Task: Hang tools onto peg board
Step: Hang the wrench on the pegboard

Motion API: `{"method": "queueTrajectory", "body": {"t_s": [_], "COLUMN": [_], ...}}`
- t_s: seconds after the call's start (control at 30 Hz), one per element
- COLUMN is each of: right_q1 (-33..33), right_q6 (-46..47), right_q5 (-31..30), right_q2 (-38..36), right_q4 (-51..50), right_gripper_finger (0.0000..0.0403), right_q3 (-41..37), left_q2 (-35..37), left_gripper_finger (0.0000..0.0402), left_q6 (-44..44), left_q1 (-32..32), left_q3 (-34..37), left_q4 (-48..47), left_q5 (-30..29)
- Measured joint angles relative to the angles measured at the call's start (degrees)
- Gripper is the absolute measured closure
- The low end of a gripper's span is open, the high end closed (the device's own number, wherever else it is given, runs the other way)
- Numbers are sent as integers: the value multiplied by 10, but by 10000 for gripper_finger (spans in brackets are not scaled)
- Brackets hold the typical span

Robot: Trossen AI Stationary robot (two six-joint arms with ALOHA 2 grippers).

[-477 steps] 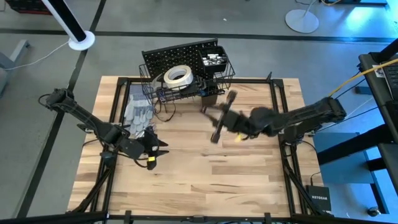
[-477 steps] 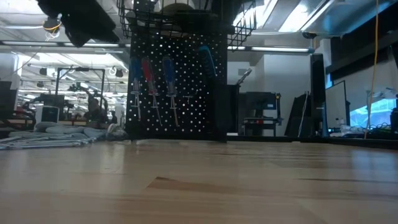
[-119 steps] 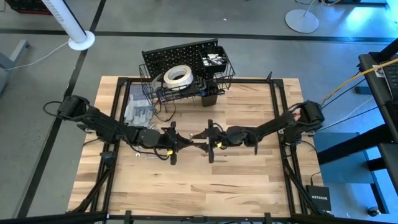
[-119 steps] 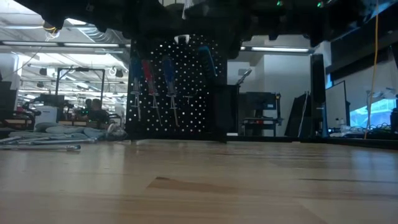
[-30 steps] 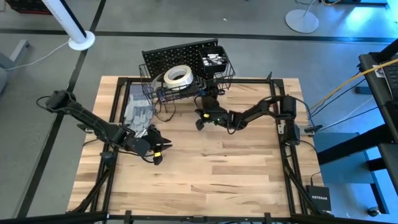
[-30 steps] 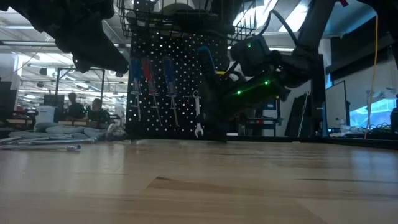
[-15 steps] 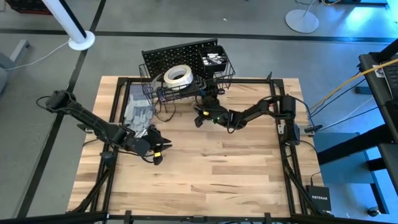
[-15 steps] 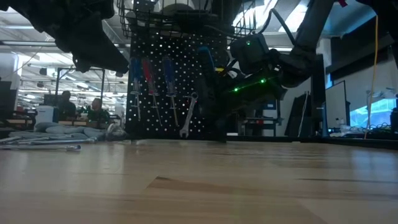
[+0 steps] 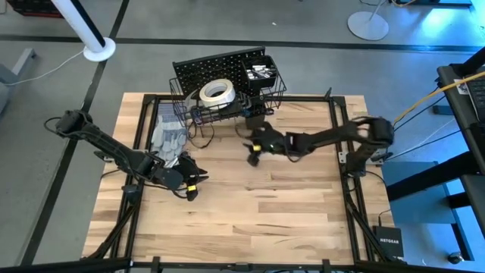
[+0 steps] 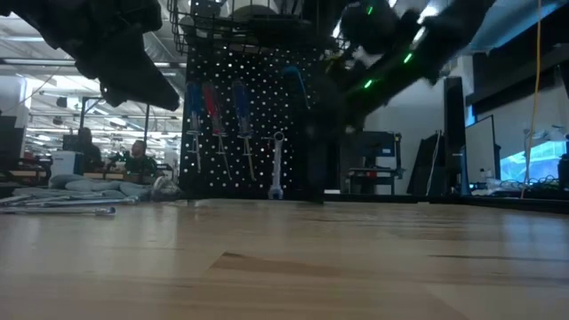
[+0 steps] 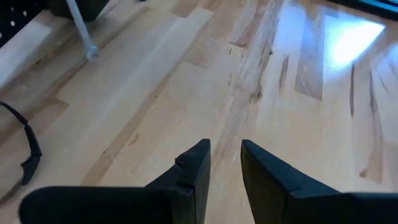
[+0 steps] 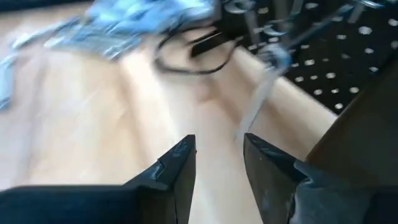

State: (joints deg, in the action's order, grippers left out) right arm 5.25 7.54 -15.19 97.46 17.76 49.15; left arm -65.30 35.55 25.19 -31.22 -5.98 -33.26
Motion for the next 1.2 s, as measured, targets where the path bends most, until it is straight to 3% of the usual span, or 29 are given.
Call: {"method": "queueTrajectory", "body": {"t_s": [0.2, 0.4, 0.53, 0.67, 0.83, 1.07, 1.2], "right_q1": [-104, -245, -332, -392, -398, -373, -374], "right_q6": [1, 62, 119, 149, 96, 96, 91], "right_q5": [3, -5, -99, -233, -276, -205, -202], "right_q2": [-97, -104, -65, -8, 34, 37, 37], "right_q4": [-140, -145, -104, -9, 27, 27, 27], "right_gripper_finger": [265, 265, 265, 265, 265, 265, 265], "right_q3": [0, -1, -1, -1, -1, -1, -1], "left_q2": [0, 0, -18, -49, -94, -163, -175], "left_gripper_finger": [288, 221, 210, 217, 230, 240, 245], "left_q6": [-14, 31, 75, 76, 53, 49, 49], "left_q1": [-22, -51, -51, -49, -64, -61, -61], "left_q3": [0, 0, 0, 0, -1, -4, -2], "left_q4": [-24, -152, -220, -212, -159, -142, -81], "left_q5": [69, 209, 254, 280, 277, 265, 247]}}
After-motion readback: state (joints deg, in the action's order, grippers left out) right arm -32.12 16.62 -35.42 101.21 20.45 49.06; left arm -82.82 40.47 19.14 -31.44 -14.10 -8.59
